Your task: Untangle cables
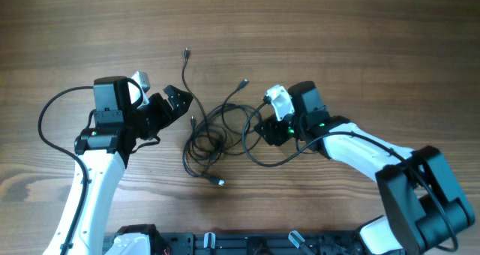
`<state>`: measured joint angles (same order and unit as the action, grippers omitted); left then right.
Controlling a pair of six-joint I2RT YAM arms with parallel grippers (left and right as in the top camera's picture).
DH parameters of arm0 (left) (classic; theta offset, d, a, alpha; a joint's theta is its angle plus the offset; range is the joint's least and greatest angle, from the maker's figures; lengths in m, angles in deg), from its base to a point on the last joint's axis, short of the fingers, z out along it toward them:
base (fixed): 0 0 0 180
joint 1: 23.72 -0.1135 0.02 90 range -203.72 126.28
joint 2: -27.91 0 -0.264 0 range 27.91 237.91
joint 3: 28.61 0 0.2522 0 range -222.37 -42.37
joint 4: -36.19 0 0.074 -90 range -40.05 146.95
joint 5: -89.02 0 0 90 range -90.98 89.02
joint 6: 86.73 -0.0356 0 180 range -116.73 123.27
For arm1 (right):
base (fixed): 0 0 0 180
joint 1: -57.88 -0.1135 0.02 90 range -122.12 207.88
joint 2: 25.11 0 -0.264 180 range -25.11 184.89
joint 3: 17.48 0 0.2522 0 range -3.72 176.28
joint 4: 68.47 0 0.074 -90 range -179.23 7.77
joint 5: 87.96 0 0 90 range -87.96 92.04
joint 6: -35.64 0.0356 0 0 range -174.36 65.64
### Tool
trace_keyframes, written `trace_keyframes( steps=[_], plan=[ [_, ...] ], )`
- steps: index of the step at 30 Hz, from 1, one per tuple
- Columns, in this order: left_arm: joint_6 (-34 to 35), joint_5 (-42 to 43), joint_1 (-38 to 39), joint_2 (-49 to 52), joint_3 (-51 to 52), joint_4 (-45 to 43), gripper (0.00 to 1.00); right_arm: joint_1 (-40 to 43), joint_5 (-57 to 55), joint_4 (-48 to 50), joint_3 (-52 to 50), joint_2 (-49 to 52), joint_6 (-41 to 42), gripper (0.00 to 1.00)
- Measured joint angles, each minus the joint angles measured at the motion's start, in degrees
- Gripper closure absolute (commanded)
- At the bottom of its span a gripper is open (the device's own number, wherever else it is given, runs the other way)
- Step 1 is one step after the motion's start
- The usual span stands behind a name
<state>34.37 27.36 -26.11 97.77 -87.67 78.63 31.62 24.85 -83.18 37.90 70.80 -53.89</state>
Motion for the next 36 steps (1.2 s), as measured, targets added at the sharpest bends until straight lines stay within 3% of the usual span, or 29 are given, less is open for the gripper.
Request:
trace_keyframes(
  steps=[8,9,11,13,25,30,35,36],
  plan=[
    [0.0,0.0,0.0,0.0,0.0,0.0,0.0,-2.0,-0.8,3.4,0.5,4.4,-2.6,0.55],
    [0.0,0.0,0.0,0.0,0.0,0.0,0.0,-2.1,-0.9,3.5,0.6,4.6,-3.0,0.6],
    [0.0,0.0,0.0,0.0,0.0,0.0,0.0,-2.1,-0.9,3.6,0.6,4.8,-3.1,0.84],
    [0.0,0.0,0.0,0.0,0.0,0.0,0.0,-2.1,-1.2,3.5,0.6,5.0,-3.5,0.95],
    [0.0,0.0,0.0,0.0,0.0,0.0,0.0,-2.1,-1.5,2.1,0.8,5.2,-2.7,0.96],
    [0.0,0.0,0.0,0.0,0.0,0.1,0.0,-2.1,-1.9,-4.4,1.5,3.0,1.8,0.96],
    [0.0,0.0,0.0,0.0,0.0,0.4,0.0,-2.1,1.3,-6.8,1.6,-5.6,5.8,0.96],
    [0.0,0.0,0.0,0.0,0.0,0.4,0.0,-2.1,4.6,-6.3,2.8,-14.5,8.0,0.96]
  ],
)
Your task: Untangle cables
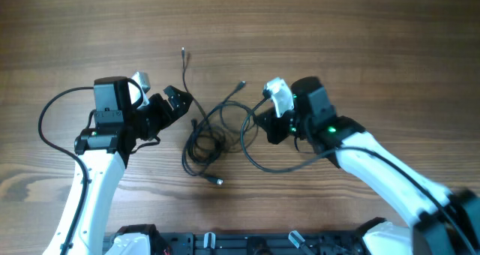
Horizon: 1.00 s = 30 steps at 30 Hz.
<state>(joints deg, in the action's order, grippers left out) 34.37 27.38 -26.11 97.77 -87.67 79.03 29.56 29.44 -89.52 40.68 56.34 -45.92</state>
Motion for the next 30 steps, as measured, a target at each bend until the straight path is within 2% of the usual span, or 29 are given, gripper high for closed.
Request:
trace_keyframes(
  steps=[4,9,13,18,25,30],
  plan=[
    [-1.8,4.7,0.0,0.0,0.0,-0.1,0.0,0.1,1.4,0.0,0.1,-10.7,1.9,0.96],
    [-8.7,13.7,0.9,0.1,0.0,0.0,0.0,0.1,2.2,0.5,0.7,-20.6,2.6,0.96],
    [-13.9,19.0,4.5,0.1,0.0,-0.7,0.0,0.1,2.6,-0.6,0.7,-21.0,3.9,0.96],
    [-15.5,21.7,7.7,0.1,0.0,-4.0,0.0,0.1,4.9,-3.1,0.7,-20.9,4.1,0.96],
    [-14.3,27.2,7.7,0.1,0.1,-18.7,0.0,0.1,10.8,-4.7,0.7,-20.9,3.2,0.96],
    [-16.0,27.3,7.7,0.1,0.0,-23.0,0.0,0.1,13.7,-4.7,0.7,-20.9,3.0,0.96]
  ],
)
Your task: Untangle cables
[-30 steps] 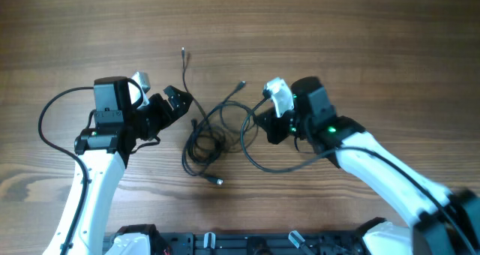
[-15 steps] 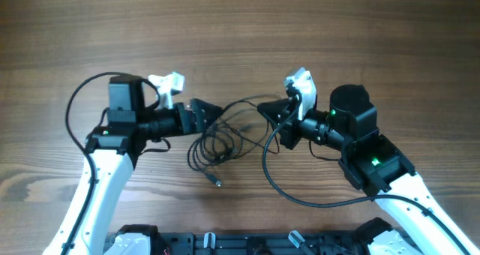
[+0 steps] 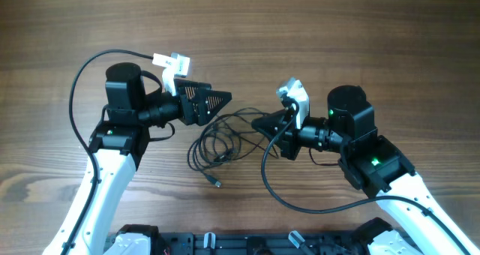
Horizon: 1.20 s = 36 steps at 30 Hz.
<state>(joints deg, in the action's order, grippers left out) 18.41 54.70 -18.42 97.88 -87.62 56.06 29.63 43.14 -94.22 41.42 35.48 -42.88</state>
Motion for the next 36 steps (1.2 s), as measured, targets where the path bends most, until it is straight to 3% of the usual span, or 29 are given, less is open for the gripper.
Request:
trace_keyframes(
  steps=[7,14,26,30,36],
  plan=[
    [0.7,-2.1,0.0,0.0,0.0,1.9,0.0,0.0,0.5,0.0,0.0,0.0,0.0,0.96],
    [-11.4,-0.7,0.6,0.0,0.0,4.3,0.0,0.0,4.3,-0.2,0.0,0.0,-0.2,0.96],
    [-18.1,8.1,0.7,5.8,0.0,7.3,0.0,0.0,15.2,-10.0,0.0,0.2,-7.4,0.96],
    [-21.0,11.5,0.7,8.8,0.0,10.6,0.04,0.0,16.5,-10.7,0.0,0.2,-8.7,0.96],
    [-22.1,12.9,0.6,10.0,0.0,11.7,0.0,0.0,14.3,-11.6,0.0,0.2,-9.5,0.95]
  ],
)
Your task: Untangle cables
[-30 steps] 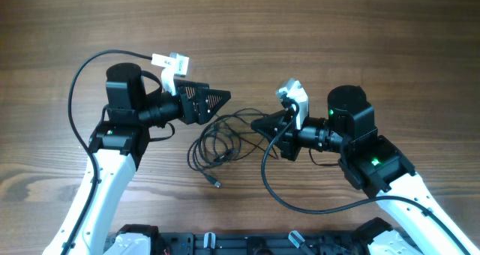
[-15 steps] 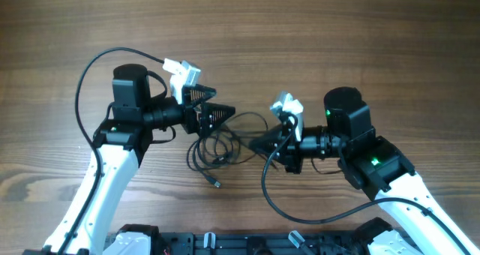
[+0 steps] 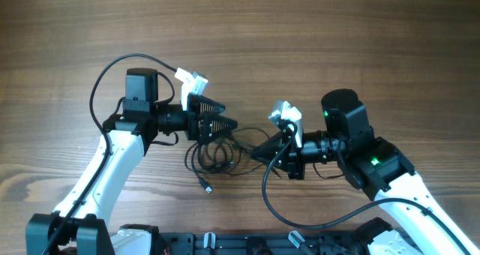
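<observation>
The black cables point(image 3: 213, 151) lie as a small tangle of loops on the wooden table point(image 3: 360, 45), between the two arms. One plug end point(image 3: 206, 187) sticks out at the front. My left gripper point(image 3: 229, 118) hangs over the tangle's back edge with its fingers pointing right, and it seems shut on a strand that is hidden beneath it. My right gripper point(image 3: 255, 151) points left at the tangle's right side. It is shut on a strand that runs up to its tip.
Each arm carries its own thin black camera lead, a loop point(image 3: 112, 67) over the left arm and a long loop point(image 3: 271, 201) hanging under the right wrist. Bare table surrounds the tangle on all sides.
Both grippers have come closer together, the left one to the right and nearer, the right one to the left and nearer. The tangle is bunched tighter and sits a little nearer the front edge.
At first both grippers sat low at the sides of a spread tangle, with one plug stretching far back. The right one then edged left. By 1.2 s ago both were raised, the far plug was out of sight and the loops were drawn in. Now they have closed in over the tangle.
</observation>
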`<state>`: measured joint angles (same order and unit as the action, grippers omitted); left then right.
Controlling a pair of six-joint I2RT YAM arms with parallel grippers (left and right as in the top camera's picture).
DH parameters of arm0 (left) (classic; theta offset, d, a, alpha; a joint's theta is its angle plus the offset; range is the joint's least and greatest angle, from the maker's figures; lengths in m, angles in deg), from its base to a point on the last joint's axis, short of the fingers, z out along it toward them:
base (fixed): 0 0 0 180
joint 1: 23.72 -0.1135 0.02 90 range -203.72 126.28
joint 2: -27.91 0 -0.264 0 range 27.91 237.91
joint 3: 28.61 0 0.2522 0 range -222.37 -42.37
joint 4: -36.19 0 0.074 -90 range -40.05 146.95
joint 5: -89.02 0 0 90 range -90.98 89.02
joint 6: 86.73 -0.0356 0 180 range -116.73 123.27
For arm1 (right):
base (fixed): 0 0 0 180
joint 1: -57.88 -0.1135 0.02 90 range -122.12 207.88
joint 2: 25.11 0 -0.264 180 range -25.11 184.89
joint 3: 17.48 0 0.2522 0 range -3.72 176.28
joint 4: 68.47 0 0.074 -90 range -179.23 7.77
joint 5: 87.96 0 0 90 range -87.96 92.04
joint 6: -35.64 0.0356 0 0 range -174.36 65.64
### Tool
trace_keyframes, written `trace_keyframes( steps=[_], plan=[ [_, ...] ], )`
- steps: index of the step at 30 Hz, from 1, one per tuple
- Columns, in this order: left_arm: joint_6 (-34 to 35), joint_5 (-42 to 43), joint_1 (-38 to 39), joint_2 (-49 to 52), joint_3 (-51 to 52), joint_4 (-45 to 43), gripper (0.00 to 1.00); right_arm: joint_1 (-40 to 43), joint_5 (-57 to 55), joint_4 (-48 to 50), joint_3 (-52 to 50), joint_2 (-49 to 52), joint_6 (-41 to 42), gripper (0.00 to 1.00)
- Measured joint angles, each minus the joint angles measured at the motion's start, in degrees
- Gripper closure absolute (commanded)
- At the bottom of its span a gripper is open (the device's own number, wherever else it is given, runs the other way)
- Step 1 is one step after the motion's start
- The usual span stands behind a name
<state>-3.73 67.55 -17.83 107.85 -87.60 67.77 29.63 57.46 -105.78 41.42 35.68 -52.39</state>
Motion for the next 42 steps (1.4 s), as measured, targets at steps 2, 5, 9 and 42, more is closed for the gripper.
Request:
trace_keyframes(
  steps=[2,5,9,42],
  plan=[
    [4.1,-1.6,-0.8,0.0,0.0,-2.3,0.0,0.0,-2.3,-0.1,0.0,0.0,1.2,0.95],
    [14.6,-4.5,-5.5,0.0,0.0,-5.2,0.0,0.0,-5.2,0.0,0.0,0.0,2.6,0.95],
    [26.3,-5.8,-12.3,-0.7,0.0,-1.2,0.0,0.0,-11.7,1.0,0.0,0.0,7.4,0.95],
    [47.7,-10.9,-5.1,-1.4,0.0,-4.2,0.0,0.0,-17.9,38.8,0.0,10.2,55.1,0.96]
  ],
)
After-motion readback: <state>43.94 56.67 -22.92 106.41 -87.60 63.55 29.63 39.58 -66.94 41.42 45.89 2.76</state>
